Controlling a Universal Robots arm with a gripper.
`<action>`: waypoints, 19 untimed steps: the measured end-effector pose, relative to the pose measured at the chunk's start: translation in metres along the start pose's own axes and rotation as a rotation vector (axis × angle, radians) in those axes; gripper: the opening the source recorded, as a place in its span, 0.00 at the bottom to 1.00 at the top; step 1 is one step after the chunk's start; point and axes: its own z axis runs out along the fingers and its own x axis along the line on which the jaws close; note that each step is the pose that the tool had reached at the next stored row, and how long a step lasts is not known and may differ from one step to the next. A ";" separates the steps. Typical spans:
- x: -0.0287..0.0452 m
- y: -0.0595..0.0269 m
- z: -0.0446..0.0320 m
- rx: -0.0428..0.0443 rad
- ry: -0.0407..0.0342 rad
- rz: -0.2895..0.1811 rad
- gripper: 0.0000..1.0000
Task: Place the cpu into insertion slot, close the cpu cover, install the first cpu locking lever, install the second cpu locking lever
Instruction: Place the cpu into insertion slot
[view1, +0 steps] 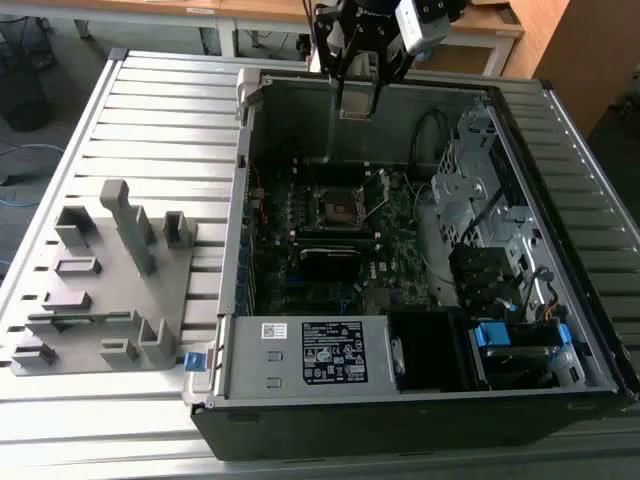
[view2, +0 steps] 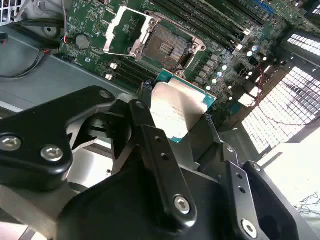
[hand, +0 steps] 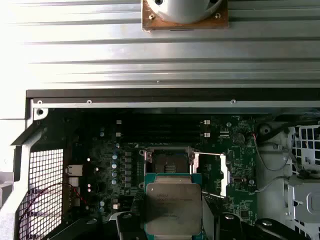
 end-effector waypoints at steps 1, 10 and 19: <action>0.0000 0.0000 0.0000 0.0000 0.0000 0.000 0.54; 0.0000 -0.0001 0.0007 0.0001 0.0001 0.000 0.54; 0.0000 -0.0002 0.0018 0.0000 0.0000 0.000 0.54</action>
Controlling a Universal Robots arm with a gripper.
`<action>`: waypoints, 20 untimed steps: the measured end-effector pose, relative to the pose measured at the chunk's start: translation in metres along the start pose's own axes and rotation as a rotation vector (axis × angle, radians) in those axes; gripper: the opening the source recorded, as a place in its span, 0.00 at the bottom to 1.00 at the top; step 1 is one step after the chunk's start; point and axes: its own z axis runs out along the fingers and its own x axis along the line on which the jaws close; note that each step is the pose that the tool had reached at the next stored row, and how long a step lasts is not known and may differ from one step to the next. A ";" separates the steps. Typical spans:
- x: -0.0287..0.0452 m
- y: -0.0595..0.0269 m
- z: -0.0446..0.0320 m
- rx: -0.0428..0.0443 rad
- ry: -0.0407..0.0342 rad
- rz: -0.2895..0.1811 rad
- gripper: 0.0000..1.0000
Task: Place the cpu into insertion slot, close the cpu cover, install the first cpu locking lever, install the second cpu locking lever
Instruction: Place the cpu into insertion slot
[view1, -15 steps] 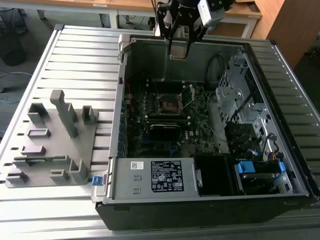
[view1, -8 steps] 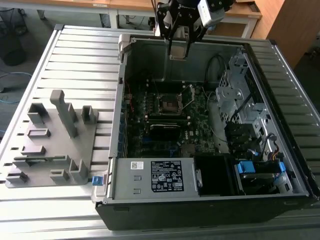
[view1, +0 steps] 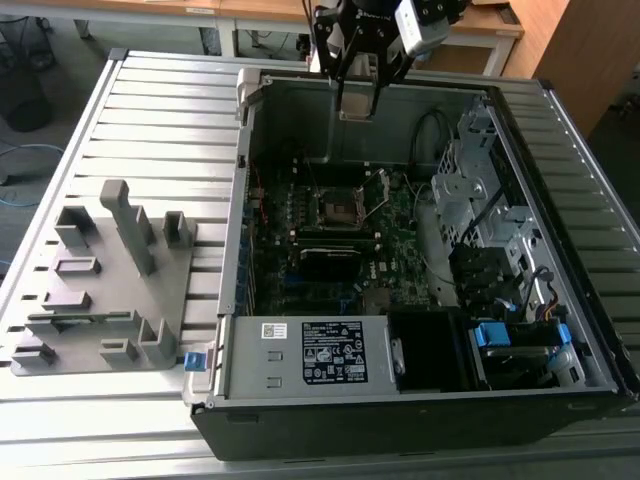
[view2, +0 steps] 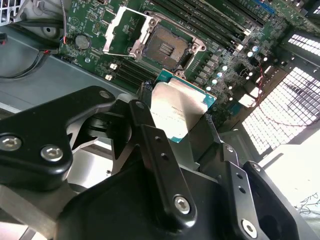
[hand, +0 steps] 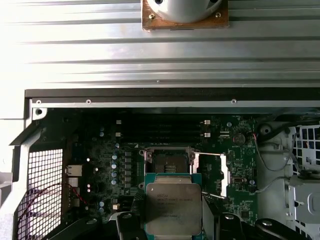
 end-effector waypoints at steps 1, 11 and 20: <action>0.0000 0.0000 0.0002 -0.0001 0.0000 0.000 0.54; 0.0000 -0.0002 0.0024 0.0000 0.0000 0.000 0.54; -0.0001 -0.0004 0.0039 0.0011 0.0000 0.000 0.54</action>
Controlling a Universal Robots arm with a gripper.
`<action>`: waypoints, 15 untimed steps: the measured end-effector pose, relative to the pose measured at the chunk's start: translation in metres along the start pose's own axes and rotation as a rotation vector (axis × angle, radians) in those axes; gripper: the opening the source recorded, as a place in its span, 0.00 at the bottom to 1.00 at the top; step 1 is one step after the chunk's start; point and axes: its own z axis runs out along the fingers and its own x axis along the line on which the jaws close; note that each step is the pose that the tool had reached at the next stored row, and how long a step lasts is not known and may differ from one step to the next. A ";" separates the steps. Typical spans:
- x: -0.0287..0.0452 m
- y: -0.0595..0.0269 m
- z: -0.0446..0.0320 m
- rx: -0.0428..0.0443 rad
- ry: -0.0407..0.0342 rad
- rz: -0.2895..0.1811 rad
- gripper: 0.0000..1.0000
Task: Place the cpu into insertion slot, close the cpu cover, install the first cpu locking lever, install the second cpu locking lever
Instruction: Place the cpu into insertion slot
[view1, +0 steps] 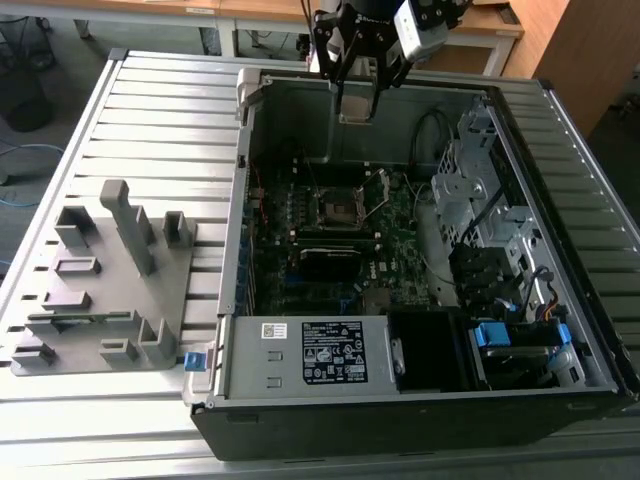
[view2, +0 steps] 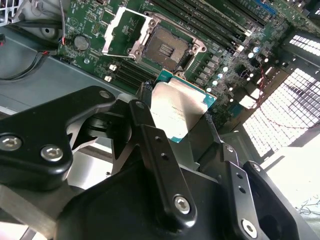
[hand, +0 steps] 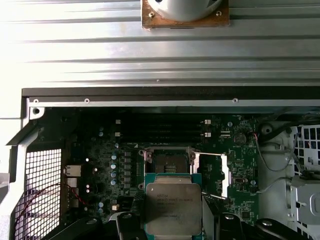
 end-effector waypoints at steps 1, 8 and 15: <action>0.0000 0.0000 0.0000 0.0001 0.0000 0.000 0.54; 0.0000 -0.0002 0.0024 -0.0001 -0.0001 0.000 0.54; -0.0001 -0.0005 0.0063 0.0000 0.0000 0.000 0.54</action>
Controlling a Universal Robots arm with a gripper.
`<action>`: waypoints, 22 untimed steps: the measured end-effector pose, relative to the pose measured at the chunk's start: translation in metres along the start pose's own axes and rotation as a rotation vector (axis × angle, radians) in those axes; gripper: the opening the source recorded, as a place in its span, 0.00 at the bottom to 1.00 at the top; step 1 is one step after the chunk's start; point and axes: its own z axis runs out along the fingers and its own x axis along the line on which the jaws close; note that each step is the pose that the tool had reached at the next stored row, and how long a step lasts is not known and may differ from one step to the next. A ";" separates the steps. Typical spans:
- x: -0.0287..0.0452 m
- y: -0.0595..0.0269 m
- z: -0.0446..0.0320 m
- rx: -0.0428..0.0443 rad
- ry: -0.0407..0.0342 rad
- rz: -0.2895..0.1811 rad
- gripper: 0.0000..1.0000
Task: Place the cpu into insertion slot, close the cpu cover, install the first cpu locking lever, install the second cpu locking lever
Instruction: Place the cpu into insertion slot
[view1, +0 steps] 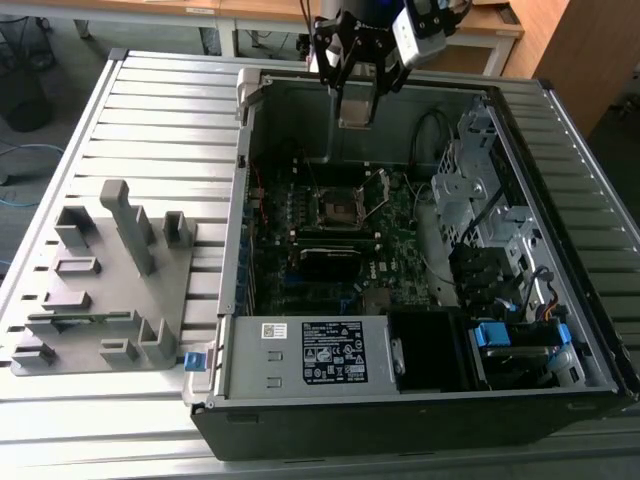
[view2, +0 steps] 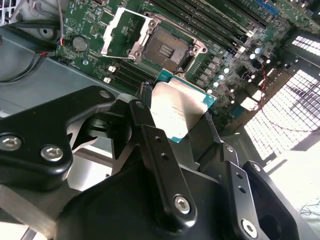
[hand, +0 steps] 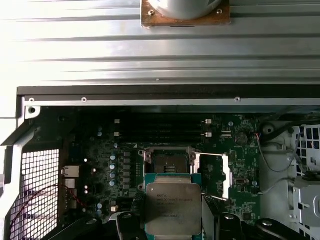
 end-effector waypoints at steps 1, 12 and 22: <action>0.0000 0.0000 0.0003 0.0001 0.0000 0.000 0.54; 0.0000 -0.0003 0.0028 0.0000 0.0000 0.000 0.54; -0.0002 -0.0007 0.0079 0.0000 0.0000 0.000 0.54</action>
